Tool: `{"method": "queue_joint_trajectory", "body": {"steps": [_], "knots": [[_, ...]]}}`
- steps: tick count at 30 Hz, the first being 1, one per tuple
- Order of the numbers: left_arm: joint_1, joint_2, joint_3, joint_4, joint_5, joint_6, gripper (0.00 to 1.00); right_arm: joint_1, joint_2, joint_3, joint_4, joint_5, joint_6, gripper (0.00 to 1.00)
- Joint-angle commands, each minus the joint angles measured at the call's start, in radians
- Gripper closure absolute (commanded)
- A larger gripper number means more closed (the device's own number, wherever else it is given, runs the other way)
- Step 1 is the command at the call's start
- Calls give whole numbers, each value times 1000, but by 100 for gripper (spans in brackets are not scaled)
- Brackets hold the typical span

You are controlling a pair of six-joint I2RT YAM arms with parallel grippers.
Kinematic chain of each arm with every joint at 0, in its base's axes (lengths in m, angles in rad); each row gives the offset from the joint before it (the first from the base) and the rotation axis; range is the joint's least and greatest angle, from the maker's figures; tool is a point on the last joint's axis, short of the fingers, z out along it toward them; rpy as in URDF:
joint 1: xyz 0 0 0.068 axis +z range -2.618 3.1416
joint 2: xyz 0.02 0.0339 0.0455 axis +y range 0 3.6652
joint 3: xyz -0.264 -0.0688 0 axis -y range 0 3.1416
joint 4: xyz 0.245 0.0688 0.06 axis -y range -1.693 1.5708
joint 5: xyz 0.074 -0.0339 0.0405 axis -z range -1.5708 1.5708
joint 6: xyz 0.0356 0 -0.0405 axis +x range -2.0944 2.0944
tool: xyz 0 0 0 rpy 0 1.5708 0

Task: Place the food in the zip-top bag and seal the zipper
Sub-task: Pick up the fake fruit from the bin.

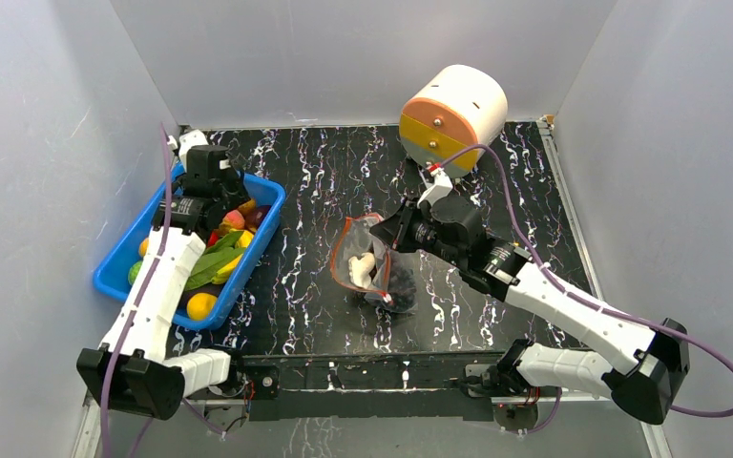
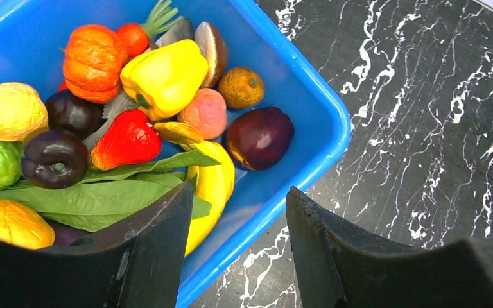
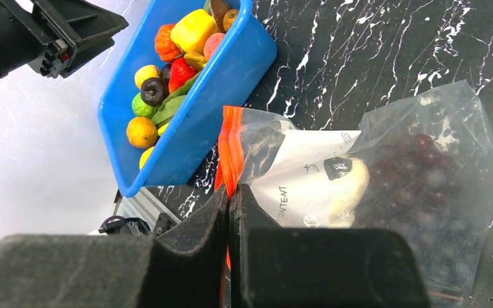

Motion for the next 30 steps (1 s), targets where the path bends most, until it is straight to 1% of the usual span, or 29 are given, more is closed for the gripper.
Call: {"method": "queue_joint_trajectory", "body": {"steps": [1,5,14,21,27,30], "knots": [[79,22,-31,35,70,14,47,2,-51,-8,101,4,1,100],[153,53,-89,77,118,1,48,2,-52,-11,96,-4,-1,100],[273,175,-186,173,245,-40,52,2,-59,18,67,-5,-21,100],[324,252,-222,229,259,-48,55,1,-72,7,67,1,-22,100],[356,270,-239,271,285,-45,55,2,-81,-7,73,4,-16,100],[361,277,-245,292,297,-46,53,1,-82,-13,77,5,-15,100]]}}
